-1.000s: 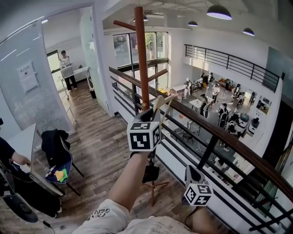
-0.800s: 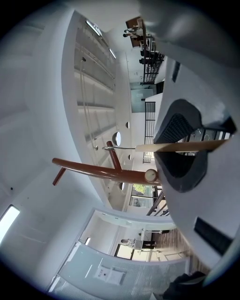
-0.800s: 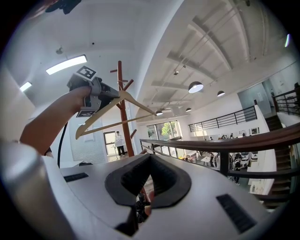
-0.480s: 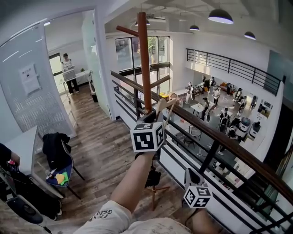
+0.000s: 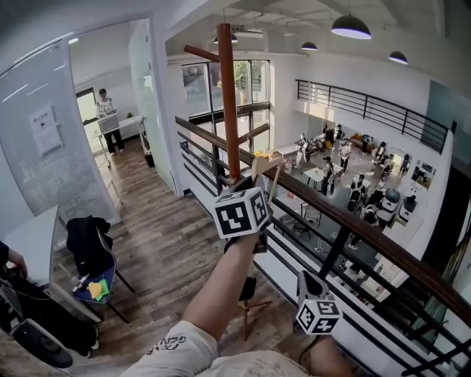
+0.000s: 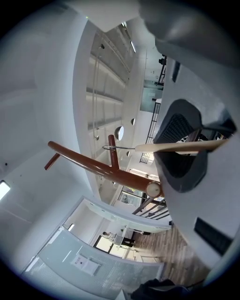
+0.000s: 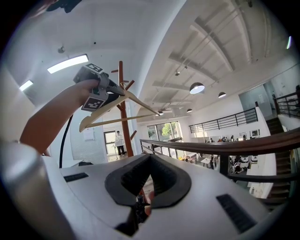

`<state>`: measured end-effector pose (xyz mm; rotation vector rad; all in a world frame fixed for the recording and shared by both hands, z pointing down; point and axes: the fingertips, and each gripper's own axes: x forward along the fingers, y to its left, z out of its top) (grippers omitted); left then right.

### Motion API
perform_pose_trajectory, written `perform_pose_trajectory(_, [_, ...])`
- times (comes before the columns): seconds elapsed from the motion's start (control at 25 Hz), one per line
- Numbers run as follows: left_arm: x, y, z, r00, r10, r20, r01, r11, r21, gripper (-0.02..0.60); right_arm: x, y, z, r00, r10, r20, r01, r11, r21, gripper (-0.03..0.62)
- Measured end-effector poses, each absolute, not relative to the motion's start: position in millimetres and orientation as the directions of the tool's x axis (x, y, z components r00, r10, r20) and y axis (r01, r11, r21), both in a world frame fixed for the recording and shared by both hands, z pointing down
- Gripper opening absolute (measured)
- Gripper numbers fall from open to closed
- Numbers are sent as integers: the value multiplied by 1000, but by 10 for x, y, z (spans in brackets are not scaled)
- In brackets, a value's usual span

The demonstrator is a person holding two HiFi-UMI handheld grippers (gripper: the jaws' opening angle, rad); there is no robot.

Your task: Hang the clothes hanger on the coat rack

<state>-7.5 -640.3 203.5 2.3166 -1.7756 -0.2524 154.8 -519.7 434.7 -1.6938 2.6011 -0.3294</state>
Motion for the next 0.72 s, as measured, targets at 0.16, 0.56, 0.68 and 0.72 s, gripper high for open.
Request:
perform_pose_trajectory(0.16, [35, -6413, 1935, 253, -967, -37, -931, -253, 262, 55, 1643, -5184, 4342, -400, -912, 92, -906, 378, -192, 0])
perform_pose_trajectory(0.56, [-25, -6493, 1901, 211, -977, -40, -934, -214, 287, 55, 1739, -5158, 4362, -395, -914, 91, -906, 370, -205, 0])
perform_pose_trajectory(0.68, [-56, -6534, 1914, 201, -979, -39, -933, -203, 297, 56, 1703, -5163, 4361, -401, -912, 91, -903, 377, -205, 0])
perform_pose_trajectory(0.72, [-66, -6545, 1913, 194, -980, -39, -935, -197, 296, 56, 1696, -5164, 4361, -403, -911, 92, -903, 378, -205, 0])
